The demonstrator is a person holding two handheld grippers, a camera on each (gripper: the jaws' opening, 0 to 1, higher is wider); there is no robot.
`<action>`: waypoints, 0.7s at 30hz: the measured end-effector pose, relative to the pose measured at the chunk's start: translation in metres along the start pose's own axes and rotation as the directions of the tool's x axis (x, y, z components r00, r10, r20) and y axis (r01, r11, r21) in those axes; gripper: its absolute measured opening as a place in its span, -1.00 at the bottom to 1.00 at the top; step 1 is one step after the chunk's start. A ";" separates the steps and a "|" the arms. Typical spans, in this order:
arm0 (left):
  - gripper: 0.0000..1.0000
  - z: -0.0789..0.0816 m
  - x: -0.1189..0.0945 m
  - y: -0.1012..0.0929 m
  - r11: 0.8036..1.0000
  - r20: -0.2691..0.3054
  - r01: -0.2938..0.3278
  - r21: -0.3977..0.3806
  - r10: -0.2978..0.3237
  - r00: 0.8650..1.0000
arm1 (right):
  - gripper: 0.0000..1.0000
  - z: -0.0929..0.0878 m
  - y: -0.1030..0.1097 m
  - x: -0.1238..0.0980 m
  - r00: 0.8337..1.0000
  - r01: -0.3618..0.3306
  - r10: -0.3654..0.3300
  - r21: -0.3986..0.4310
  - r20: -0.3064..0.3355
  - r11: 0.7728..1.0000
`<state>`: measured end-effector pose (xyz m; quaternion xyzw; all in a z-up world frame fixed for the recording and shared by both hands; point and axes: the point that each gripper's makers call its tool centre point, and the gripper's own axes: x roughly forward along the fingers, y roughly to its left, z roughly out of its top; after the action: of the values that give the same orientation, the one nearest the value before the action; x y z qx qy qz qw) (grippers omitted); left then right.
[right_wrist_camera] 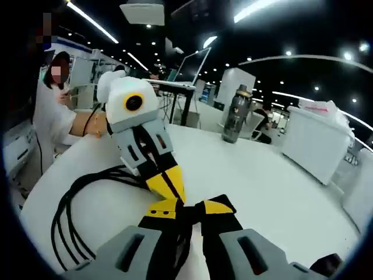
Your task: Coil the Type-C to USB data cable on the desktop and secure it with Velcro straps.
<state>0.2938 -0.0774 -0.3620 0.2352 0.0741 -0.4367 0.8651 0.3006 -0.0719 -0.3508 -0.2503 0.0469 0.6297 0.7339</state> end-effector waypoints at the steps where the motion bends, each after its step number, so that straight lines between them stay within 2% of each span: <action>1: -0.95 0.000 0.000 0.000 1.000 0.000 -0.001 0.003 0.001 1.000 | -0.69 -0.003 0.003 0.003 1.000 -0.006 0.006 -0.041 -0.017 0.999; 4: -0.95 0.001 0.001 0.001 0.999 0.023 0.000 -0.047 0.001 1.000 | -0.69 -0.013 0.012 0.014 0.997 -0.044 0.041 -0.064 -0.061 0.997; 5: -0.95 0.000 0.000 0.002 0.998 0.022 0.005 -0.065 -0.004 1.000 | -0.72 -0.017 0.008 0.016 0.996 -0.029 0.019 -0.115 -0.083 0.993; 6: -0.95 0.000 -0.001 0.003 0.996 0.032 0.004 -0.084 -0.001 0.999 | -0.74 -0.013 0.006 0.017 0.998 -0.027 0.020 -0.120 -0.063 0.992; 8: -0.95 0.001 -0.004 0.007 0.993 0.047 -0.002 -0.119 0.008 0.999 | -0.74 -0.014 0.007 0.017 0.996 -0.048 0.045 -0.040 -0.081 0.998; 9: -0.95 0.003 -0.006 0.010 0.990 0.065 -0.010 -0.140 0.019 0.998 | -0.75 -0.013 0.006 0.017 0.996 -0.049 0.046 -0.047 -0.076 0.998; 13: -0.95 0.018 -0.014 0.028 0.974 0.140 -0.076 -0.211 0.108 0.984 | -0.79 -0.015 0.006 0.017 0.997 -0.043 0.044 0.017 -0.068 0.999; 17: -0.95 0.030 -0.027 0.046 0.956 0.212 -0.139 -0.257 0.196 0.957 | -0.89 -0.012 0.004 0.015 0.998 -0.008 0.011 0.038 -0.063 0.999; 18: -0.95 0.034 -0.031 0.050 0.953 0.237 -0.145 -0.268 0.211 0.948 | -0.93 -0.009 -0.003 0.014 0.998 0.040 -0.039 0.030 -0.053 0.999; 21: -0.95 0.045 -0.045 0.066 0.928 0.301 -0.185 -0.324 0.287 0.909 | -0.94 -0.003 -0.014 0.015 0.996 0.080 -0.081 -0.023 -0.036 0.997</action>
<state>0.3154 -0.0325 -0.2849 0.0342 -0.0442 -0.3466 0.9364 0.3181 -0.0609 -0.3551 -0.2714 0.0434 0.5955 0.7549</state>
